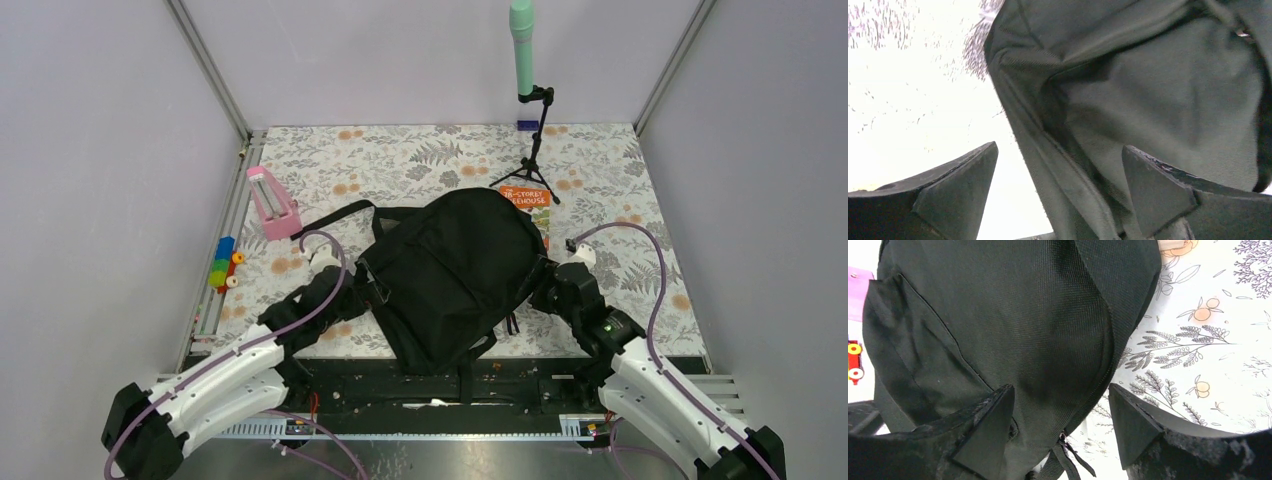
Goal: Pack the student bag
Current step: Adjust the student bag at the center of the board.
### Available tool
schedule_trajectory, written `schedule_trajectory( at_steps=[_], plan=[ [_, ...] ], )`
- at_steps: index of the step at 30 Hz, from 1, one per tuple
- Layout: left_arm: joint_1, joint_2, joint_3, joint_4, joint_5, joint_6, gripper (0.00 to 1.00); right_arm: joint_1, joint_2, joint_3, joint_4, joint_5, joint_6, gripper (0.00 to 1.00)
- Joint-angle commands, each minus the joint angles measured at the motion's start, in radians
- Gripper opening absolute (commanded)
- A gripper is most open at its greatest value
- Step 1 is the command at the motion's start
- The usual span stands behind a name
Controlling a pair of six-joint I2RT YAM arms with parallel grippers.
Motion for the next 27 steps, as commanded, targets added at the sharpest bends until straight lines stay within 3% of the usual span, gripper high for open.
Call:
schedule_trajectory(
  at_steps=[1, 4, 6, 9, 15, 18, 22, 27],
  plan=[
    [0.038, -0.01, -0.043, 0.092, 0.131, -0.074, 0.98, -0.007, 0.015, -0.002, 0.09, 0.003, 0.028, 0.74],
    [0.06, -0.014, -0.095, 0.172, 0.174, -0.105, 0.98, -0.007, 0.02, -0.007, 0.1, 0.0, 0.028, 0.69],
    [0.075, -0.015, -0.141, 0.26, 0.218, -0.134, 0.93, -0.007, 0.022, -0.007, 0.103, -0.003, 0.025, 0.67],
    [0.089, -0.006, -0.19, 0.342, 0.247, -0.196, 0.71, -0.007, 0.015, -0.006, 0.102, -0.006, 0.025, 0.65],
    [0.09, 0.005, -0.21, 0.35, 0.237, -0.192, 0.41, -0.007, 0.025, -0.008, 0.113, -0.004, 0.015, 0.59],
    [0.093, 0.004, -0.207, 0.336, 0.222, -0.176, 0.2, -0.007, 0.044, -0.006, 0.122, 0.003, -0.005, 0.43],
    [0.094, 0.013, -0.133, 0.241, 0.153, -0.076, 0.0, -0.007, 0.055, 0.028, 0.123, -0.005, -0.049, 0.03],
    [0.136, 0.043, 0.065, 0.11, 0.084, 0.133, 0.0, -0.007, 0.034, 0.121, 0.139, -0.087, -0.177, 0.0]
  ],
)
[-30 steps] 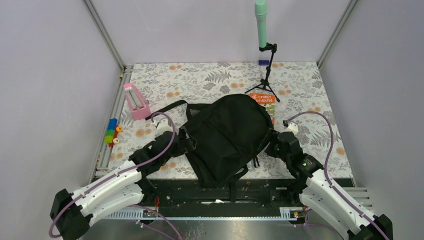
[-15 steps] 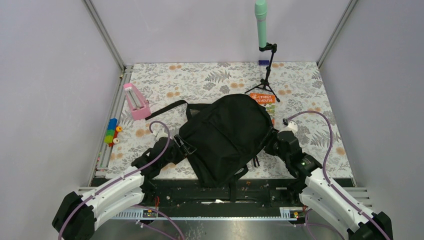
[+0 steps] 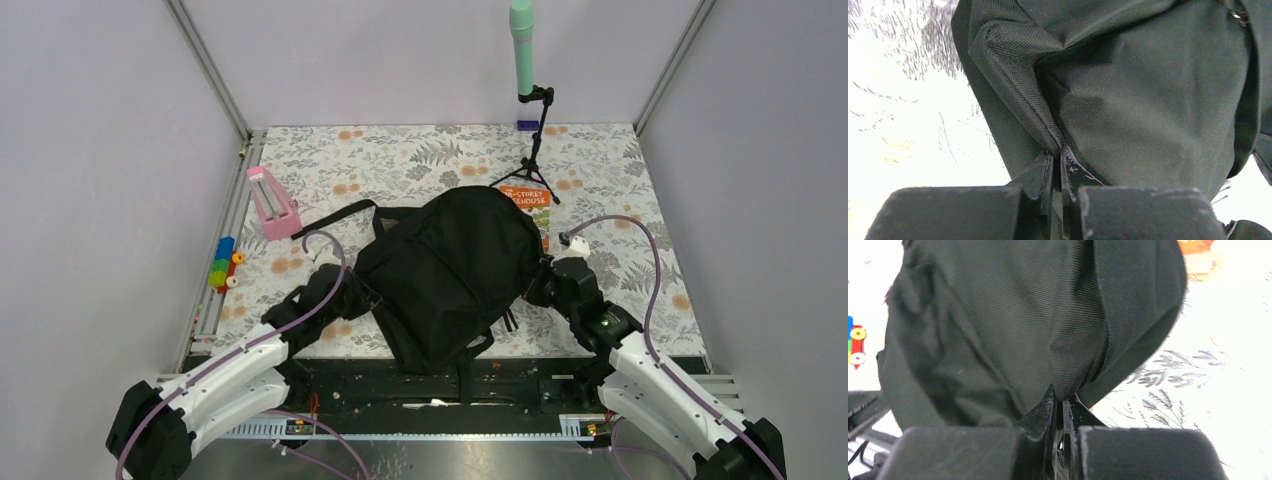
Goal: Pack the student bag
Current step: Adjust the student bag at the center of the board.
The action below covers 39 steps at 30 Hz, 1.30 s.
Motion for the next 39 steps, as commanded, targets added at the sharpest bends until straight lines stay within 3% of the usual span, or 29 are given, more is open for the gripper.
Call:
schedule_trajectory(
  at_steps=[1, 8, 16, 22, 23, 25, 27, 28, 29, 33, 39],
  plan=[
    [0.056, 0.03, 0.235, -0.104, -0.121, 0.221, 0.0, -0.006, -0.026, 0.131, 0.057, -0.098, -0.142, 0.0],
    [0.222, 0.09, 0.505, -0.155, -0.087, 0.38, 0.0, 0.053, -0.004, 0.259, 0.048, -0.261, -0.221, 0.0],
    [0.443, 0.217, 0.615, -0.152, -0.057, 0.474, 0.0, 0.412, 0.175, 0.284, 0.173, -0.052, -0.179, 0.0],
    [0.496, 0.307, 0.601, -0.106, -0.065, 0.502, 0.01, 0.493, 0.315, 0.252, 0.29, 0.008, -0.063, 0.04],
    [0.496, 0.313, 0.601, -0.11, -0.06, 0.501, 0.11, 0.493, 0.32, 0.252, 0.282, 0.012, -0.056, 0.14],
    [0.496, 0.312, 0.604, -0.123, -0.052, 0.504, 0.43, 0.493, 0.306, 0.242, 0.263, 0.024, -0.058, 0.37],
    [0.496, 0.294, 0.604, -0.145, -0.053, 0.506, 0.68, 0.494, 0.27, 0.219, 0.251, 0.027, -0.079, 0.53],
    [0.497, 0.277, 0.604, -0.161, -0.054, 0.504, 0.76, 0.494, 0.247, 0.206, 0.239, 0.028, -0.091, 0.58],
    [0.495, 0.261, 0.603, -0.175, -0.052, 0.503, 0.81, 0.493, 0.226, 0.194, 0.226, 0.025, -0.103, 0.61],
    [0.47, 0.198, 0.585, -0.229, 0.005, 0.502, 0.85, 0.493, 0.168, 0.153, 0.185, -0.091, -0.161, 0.65],
    [0.294, 0.134, 0.491, -0.238, 0.116, 0.527, 0.86, 0.567, 0.196, 0.095, 0.21, -0.165, -0.155, 0.63]
  ],
)
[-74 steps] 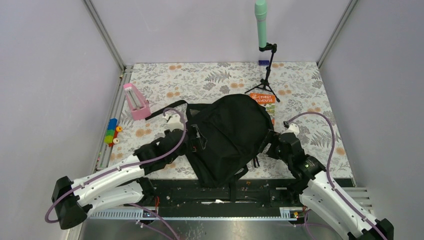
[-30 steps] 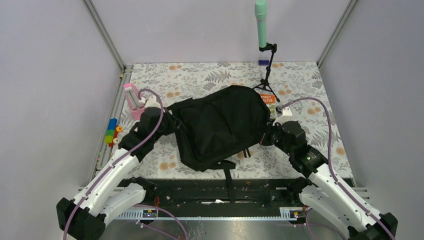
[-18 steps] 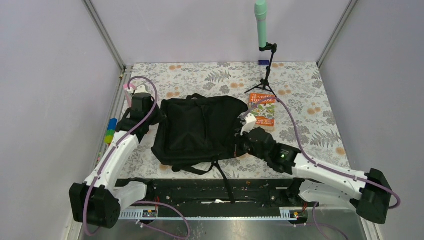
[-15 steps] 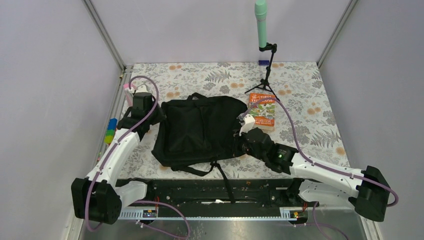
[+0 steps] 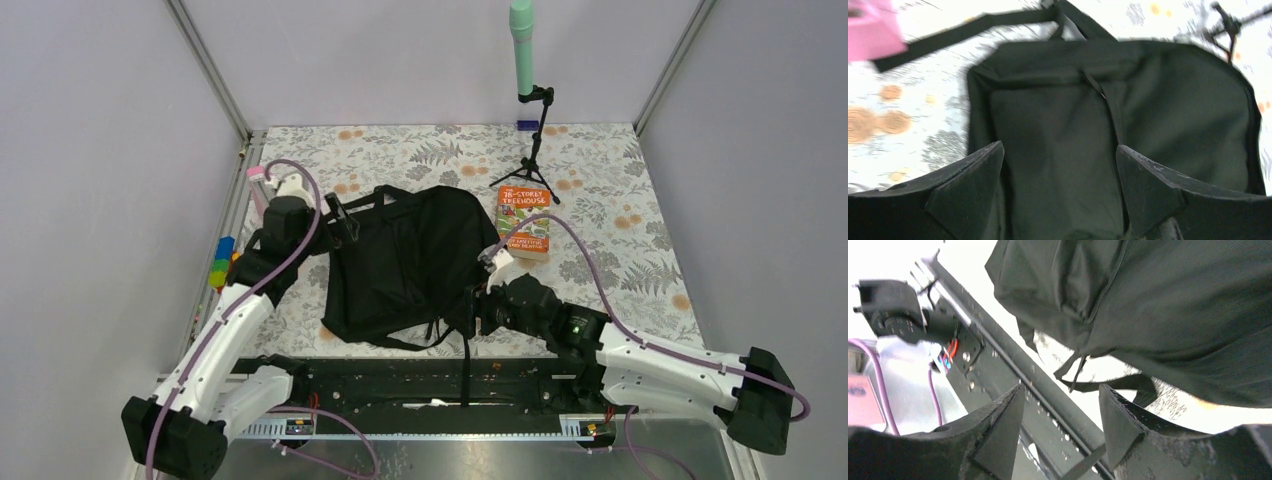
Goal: Pack the student bag
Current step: Adjust the student bag at the center of the board, then unzip the student bag at the center of the board.
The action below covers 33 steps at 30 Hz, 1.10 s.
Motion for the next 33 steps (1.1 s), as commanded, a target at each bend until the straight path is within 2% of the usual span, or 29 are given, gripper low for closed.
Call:
schedule_trajectory(
  at_steps=[1, 6, 11, 15, 20, 24, 26, 30, 33],
  plan=[
    [-0.123, -0.039, -0.069, 0.002, 0.105, 0.028, 0.86, 0.078, 0.042, -0.034, 0.03, -0.044, -0.011, 0.62],
    [-0.247, -0.089, -0.135, 0.025, 0.025, 0.023, 0.87, 0.165, 0.155, -0.042, 0.137, 0.055, 0.031, 0.58],
    [-0.265, -0.129, -0.171, 0.044, 0.022, 0.0, 0.87, 0.18, 0.281, -0.024, 0.202, 0.11, 0.062, 0.43],
    [-0.267, -0.144, -0.189, 0.043, 0.027, -0.01, 0.87, 0.181, 0.33, -0.027, 0.229, 0.144, 0.07, 0.43],
    [-0.27, -0.16, -0.202, 0.055, 0.048, 0.003, 0.87, 0.181, 0.393, -0.023, 0.277, 0.116, 0.04, 0.42],
    [-0.273, -0.176, -0.206, 0.072, 0.068, 0.009, 0.87, 0.181, 0.446, -0.004, 0.278, 0.123, 0.047, 0.31],
    [-0.274, -0.183, -0.207, 0.07, 0.068, 0.015, 0.87, 0.181, 0.45, 0.005, 0.258, 0.138, 0.056, 0.19],
    [-0.281, -0.2, -0.21, 0.075, 0.108, 0.054, 0.87, 0.181, 0.378, 0.029, 0.15, 0.176, 0.04, 0.03],
    [-0.305, -0.217, -0.214, 0.091, 0.117, 0.076, 0.87, 0.181, 0.285, 0.063, 0.002, 0.236, 0.013, 0.0]
  ],
)
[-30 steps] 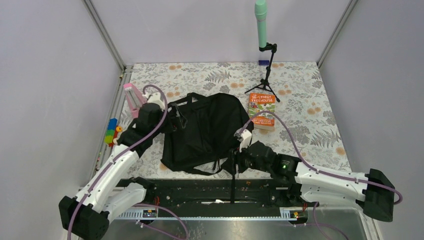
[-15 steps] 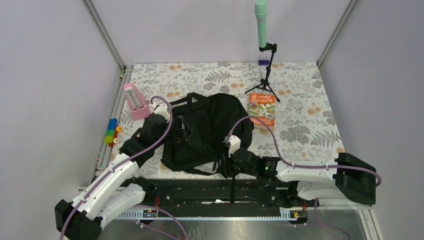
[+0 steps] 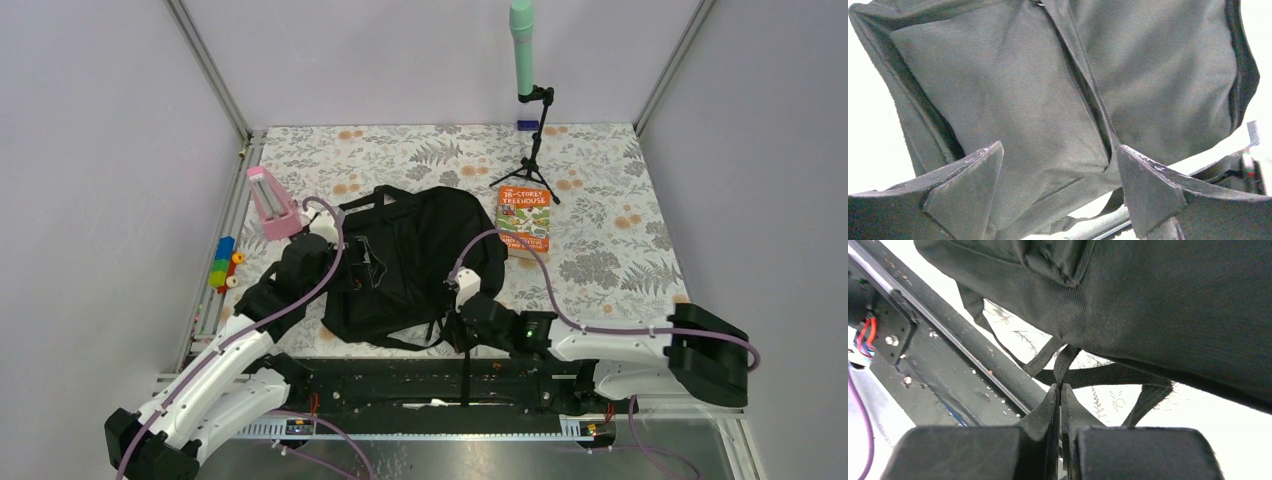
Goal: Pack the student bag
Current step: Unzip the student bag at the center of the board.
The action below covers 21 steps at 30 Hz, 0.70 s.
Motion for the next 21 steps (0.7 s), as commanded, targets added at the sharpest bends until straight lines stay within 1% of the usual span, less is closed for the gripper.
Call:
schedule_trajectory(
  at_steps=[1, 5, 7, 9, 14, 17, 21],
  plan=[
    [-0.038, -0.037, -0.011, 0.093, 0.06, 0.053, 0.87, 0.009, -0.151, 0.088, -0.201, 0.125, -0.041, 0.0],
    [-0.091, -0.033, -0.032, 0.159, 0.124, 0.067, 0.87, 0.007, -0.251, 0.128, -0.393, 0.231, -0.042, 0.0],
    [-0.143, -0.011, -0.032, 0.183, 0.128, 0.08, 0.87, 0.006, -0.286, 0.149, -0.487, 0.294, -0.046, 0.0],
    [-0.201, 0.017, -0.028, 0.202, 0.12, 0.098, 0.87, 0.007, -0.302, 0.169, -0.541, 0.34, -0.056, 0.0],
    [-0.334, 0.087, -0.011, 0.256, 0.094, 0.141, 0.87, 0.006, -0.32, 0.195, -0.563, 0.364, -0.07, 0.0],
    [-0.385, 0.127, -0.013, 0.306, 0.089, 0.145, 0.87, 0.007, -0.323, 0.206, -0.563, 0.368, -0.068, 0.0],
    [-0.441, 0.184, -0.013, 0.362, 0.046, 0.147, 0.88, 0.006, -0.341, 0.204, -0.564, 0.383, -0.065, 0.0]
  ],
)
